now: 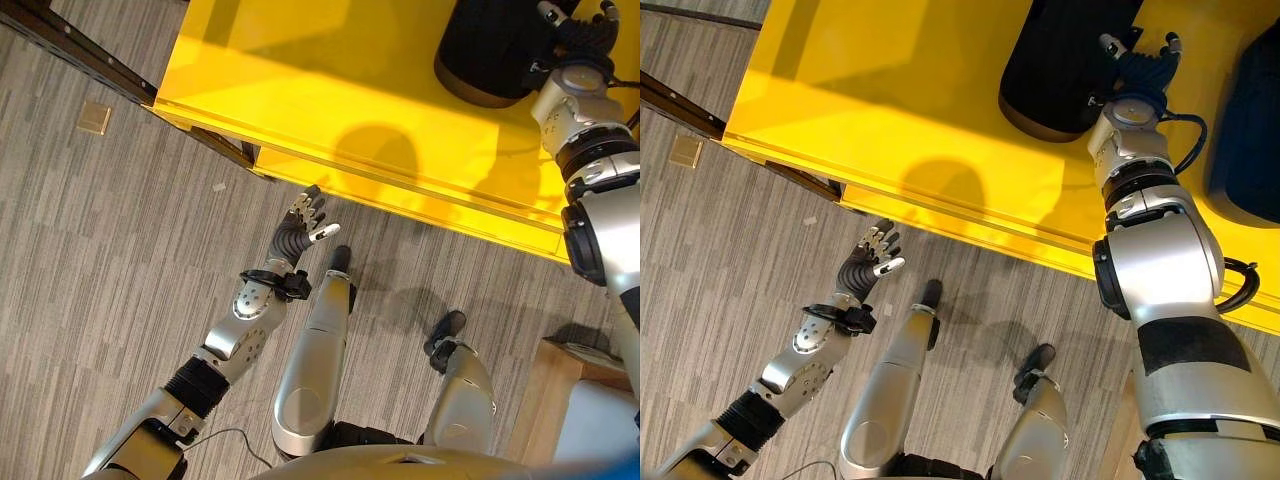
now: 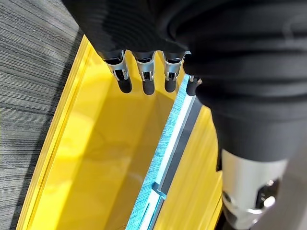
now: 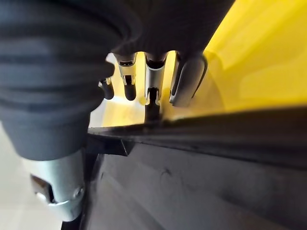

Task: Move parts from the plastic box to the shelf.

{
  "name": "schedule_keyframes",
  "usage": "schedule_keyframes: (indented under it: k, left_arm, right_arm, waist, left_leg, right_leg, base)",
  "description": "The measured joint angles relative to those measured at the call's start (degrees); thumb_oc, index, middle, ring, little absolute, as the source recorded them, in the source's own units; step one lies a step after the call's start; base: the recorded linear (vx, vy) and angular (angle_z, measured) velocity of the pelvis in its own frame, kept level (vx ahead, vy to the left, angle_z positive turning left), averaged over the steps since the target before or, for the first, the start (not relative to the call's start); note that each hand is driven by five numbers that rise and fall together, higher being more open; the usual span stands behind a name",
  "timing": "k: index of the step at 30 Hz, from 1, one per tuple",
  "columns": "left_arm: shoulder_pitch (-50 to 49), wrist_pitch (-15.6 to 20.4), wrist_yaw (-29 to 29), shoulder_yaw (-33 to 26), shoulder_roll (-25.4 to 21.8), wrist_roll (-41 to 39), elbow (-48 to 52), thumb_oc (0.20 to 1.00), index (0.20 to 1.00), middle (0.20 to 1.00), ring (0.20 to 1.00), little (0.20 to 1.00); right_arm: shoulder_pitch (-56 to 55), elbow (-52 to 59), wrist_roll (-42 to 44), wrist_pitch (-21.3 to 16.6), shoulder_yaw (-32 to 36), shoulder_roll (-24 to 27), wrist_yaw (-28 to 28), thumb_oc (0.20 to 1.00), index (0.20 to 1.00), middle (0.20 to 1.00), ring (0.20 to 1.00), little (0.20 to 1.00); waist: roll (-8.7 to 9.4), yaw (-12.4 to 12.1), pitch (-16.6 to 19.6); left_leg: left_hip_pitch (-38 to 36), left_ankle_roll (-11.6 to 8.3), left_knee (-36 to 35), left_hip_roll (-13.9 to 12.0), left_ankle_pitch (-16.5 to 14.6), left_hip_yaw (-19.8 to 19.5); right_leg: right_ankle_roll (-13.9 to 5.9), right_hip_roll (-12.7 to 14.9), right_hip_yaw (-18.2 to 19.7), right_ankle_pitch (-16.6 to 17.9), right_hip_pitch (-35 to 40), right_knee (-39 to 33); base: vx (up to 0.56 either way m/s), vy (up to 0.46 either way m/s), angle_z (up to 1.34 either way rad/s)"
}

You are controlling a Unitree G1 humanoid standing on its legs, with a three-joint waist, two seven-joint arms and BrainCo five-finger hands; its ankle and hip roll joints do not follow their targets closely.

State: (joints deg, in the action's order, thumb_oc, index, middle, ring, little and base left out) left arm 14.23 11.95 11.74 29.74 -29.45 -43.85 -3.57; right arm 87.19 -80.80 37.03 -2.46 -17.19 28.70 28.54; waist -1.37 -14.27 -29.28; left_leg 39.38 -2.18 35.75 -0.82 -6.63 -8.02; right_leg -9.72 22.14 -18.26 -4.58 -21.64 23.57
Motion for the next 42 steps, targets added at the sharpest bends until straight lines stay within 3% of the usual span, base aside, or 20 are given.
schedule_keyframes:
  k: [18, 28, 35, 42]
  left_arm:
    - [0.07, 0.01, -0.59, -0.43, -1.07, -0.05, -0.03, 1.0, 1.0, 1.0, 1.0, 1.0]
    - [-0.53, -0.19, -2.06, -1.79, -2.87, -0.06, -0.21, 1.0, 1.0, 1.0, 1.0, 1.0]
    - [-5.28, -0.72, -2.64, -4.9, -4.91, -0.07, -0.24, 1.0, 1.0, 1.0, 1.0, 1.0]
    - [-11.11, -2.49, -2.62, -8.58, -5.14, -0.09, -0.18, 1.0, 1.0, 1.0, 1.0, 1.0]
  right_arm:
    - [-1.6, 2.44, -2.25, 0.9, -0.37, -1.84, 0.64, 1.0, 1.0, 1.0, 1.0, 1.0]
    - [-2.56, 8.14, -8.92, 0.89, -1.63, -5.62, 1.02, 1.0, 1.0, 1.0, 1.0, 1.0]
    - [-9.25, 18.19, -11.6, 0.67, -0.63, -6.37, 1.5, 1.0, 1.0, 1.0, 1.0, 1.0]
    - [-19.98, 33.5, -13.55, -1.39, 1.44, -9.95, 1.84, 1.0, 1.0, 1.0, 1.0, 1.0]
  waist:
    - [-0.07, -0.04, 0.07]
    - [0.21, 2.01, 0.33]
    - [4.24, 3.03, 3.04]
    - [6.26, 5.41, 6.13]
  left_leg:
    - [-6.72, -0.32, -3.31, -0.97, 0.18, 1.06]
    - [-10.91, -1.18, -7.0, -2.94, 1.12, 2.13]
    - [-14.51, -2.33, -12.43, -5.03, 3.01, 3.81]
    - [-18.43, -3.36, -17.18, -7.14, 4.31, 6.91]
  right_leg:
    - [-0.55, -0.93, -0.03, 0.66, 5.7, -3.54]
    - [-0.26, -2.77, 0.19, 2.6, 9.4, -8.05]
    - [0.15, -5.32, 0.54, 6.36, 12.1, -15.37]
    - [0.87, -7.55, 3.37, 9.45, 13.74, -21.39]
  base:
    - [0.0, -0.006, -0.02]
    - [-0.01, -0.021, -0.08]
    - [0.03, -0.053, -0.16]
    - [0.02, -0.019, -0.27]
